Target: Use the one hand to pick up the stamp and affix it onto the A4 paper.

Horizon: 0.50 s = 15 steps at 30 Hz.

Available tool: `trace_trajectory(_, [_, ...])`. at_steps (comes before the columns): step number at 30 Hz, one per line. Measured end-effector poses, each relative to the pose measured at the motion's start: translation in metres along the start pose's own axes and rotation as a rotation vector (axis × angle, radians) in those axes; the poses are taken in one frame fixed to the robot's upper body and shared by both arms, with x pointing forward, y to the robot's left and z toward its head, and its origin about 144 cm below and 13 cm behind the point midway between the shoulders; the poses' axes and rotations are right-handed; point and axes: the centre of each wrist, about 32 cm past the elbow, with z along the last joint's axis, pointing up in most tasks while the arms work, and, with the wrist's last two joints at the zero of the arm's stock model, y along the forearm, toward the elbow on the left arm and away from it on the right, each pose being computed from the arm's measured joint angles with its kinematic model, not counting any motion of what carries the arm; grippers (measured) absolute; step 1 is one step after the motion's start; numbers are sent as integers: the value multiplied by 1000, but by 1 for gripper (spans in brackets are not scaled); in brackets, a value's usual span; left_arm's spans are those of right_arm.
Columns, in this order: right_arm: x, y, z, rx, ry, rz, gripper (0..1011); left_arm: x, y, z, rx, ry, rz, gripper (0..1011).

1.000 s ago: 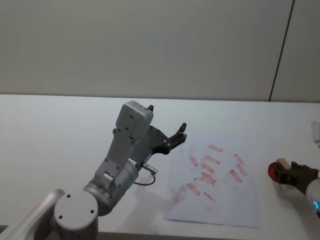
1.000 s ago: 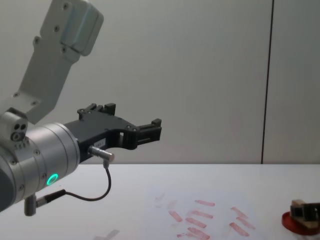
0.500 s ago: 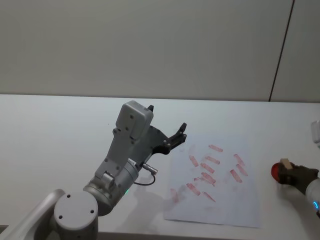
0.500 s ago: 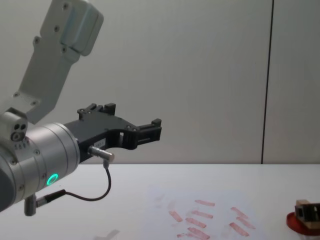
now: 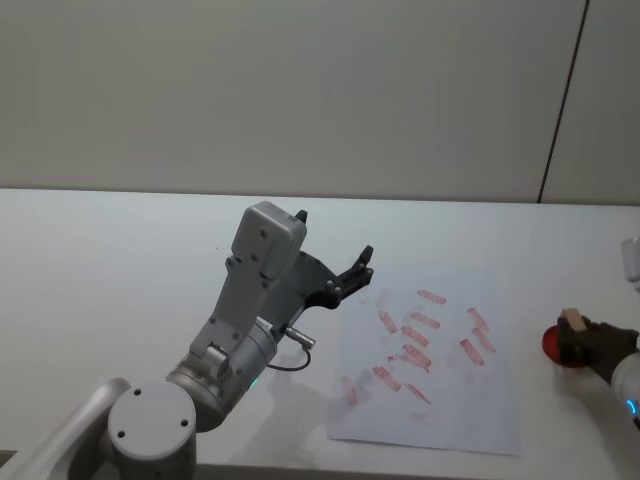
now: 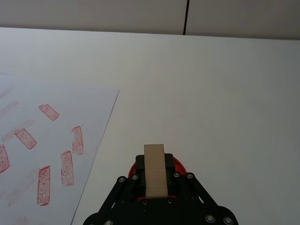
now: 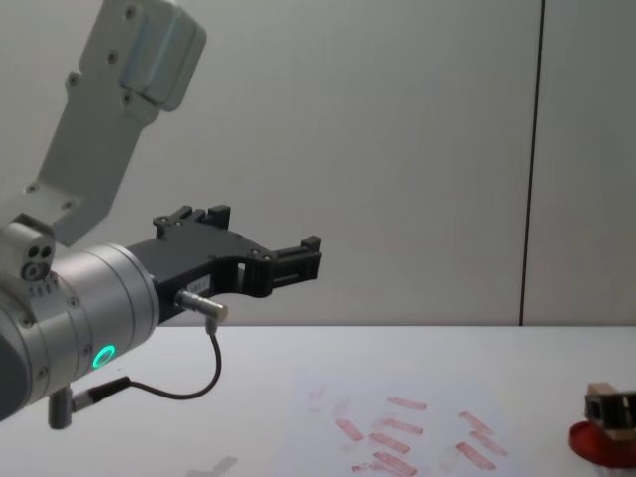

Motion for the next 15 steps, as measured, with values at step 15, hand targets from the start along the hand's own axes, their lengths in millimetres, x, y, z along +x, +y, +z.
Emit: trace_trajectory(15, [0,1,4,49,-56,-11,218,0,0,0,0,0,0,1002])
